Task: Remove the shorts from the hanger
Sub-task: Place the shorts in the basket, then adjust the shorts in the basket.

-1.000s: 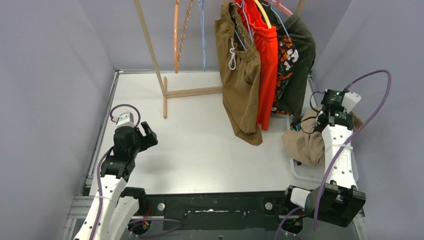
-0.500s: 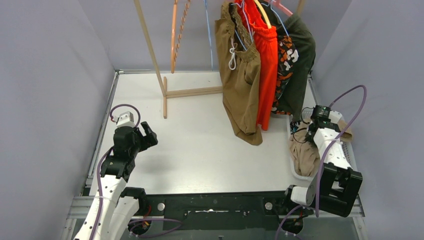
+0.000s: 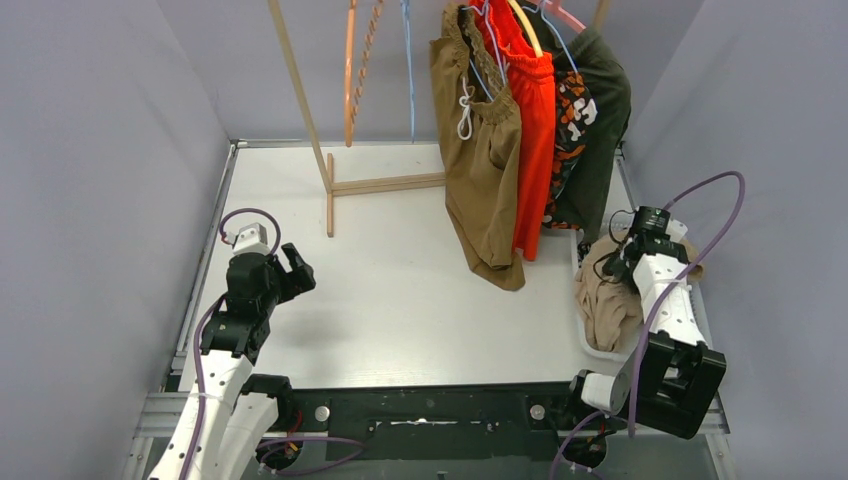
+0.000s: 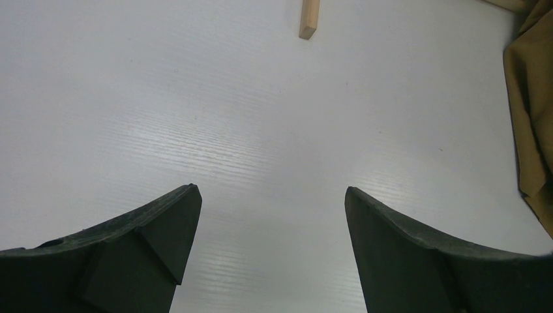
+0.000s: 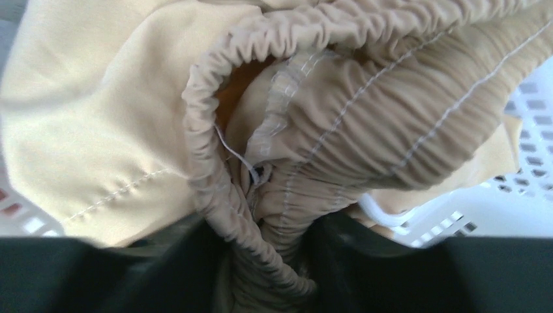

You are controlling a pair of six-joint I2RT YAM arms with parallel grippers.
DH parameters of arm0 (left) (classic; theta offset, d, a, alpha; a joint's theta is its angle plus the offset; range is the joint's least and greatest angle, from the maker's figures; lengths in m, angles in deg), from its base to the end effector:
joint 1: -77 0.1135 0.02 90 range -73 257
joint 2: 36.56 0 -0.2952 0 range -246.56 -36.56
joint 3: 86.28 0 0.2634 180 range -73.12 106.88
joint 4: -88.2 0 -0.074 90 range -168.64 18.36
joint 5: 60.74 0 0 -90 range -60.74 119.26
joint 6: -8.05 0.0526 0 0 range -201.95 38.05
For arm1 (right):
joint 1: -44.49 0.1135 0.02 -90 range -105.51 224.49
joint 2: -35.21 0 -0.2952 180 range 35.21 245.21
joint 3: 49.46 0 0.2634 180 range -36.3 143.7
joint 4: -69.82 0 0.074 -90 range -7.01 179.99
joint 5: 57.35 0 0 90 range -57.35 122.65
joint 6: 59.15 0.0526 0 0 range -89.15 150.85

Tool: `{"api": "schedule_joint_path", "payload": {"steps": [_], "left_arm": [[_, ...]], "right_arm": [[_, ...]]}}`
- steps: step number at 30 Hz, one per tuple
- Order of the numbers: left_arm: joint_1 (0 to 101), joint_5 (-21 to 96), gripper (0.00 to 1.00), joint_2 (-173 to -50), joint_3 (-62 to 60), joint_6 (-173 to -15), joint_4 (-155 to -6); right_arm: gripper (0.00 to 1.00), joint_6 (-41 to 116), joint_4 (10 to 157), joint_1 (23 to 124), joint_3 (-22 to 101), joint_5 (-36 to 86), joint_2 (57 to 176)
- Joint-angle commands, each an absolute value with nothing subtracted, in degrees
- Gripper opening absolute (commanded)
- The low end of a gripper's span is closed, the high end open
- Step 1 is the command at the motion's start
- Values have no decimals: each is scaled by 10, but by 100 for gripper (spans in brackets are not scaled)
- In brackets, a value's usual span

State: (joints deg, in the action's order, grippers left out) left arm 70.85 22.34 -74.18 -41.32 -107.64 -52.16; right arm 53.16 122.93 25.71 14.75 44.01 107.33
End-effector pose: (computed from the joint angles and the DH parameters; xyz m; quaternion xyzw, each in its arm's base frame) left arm 0.1539 -0.0102 0.2599 -0.1771 0.8567 -0.0813 0.4777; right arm 0.2344 -0.0906 0.2483 0.3613 0.8935 -0.0881 0.2518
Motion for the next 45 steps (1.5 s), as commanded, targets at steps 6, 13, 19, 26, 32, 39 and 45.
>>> {"api": "schedule_joint_path", "payload": {"steps": [6,13,19,26,32,39,45], "left_arm": [[713,233,82,-738,-397,-1071,-552],[715,231,82,-742,-400,-1071,-556],[718,224,82,-745,-400,-1075,-553],[717,210,82,-743,-404,-1082,-551],[718,209,82,-747,-406,-1080,-558],[719,211,81,-743,-408,-1079,-558],[721,215,81,-744,-408,-1077,-560]], "right_arm": [[71,556,1327,257,294,485,965],[78,525,1321,257,363,373,948],[64,568,1199,257,284,333,1003],[55,595,1210,255,170,477,1127],[60,614,1182,236,82,498,1034],[58,660,1305,270,212,598,939],[61,681,1235,276,83,492,853]]}}
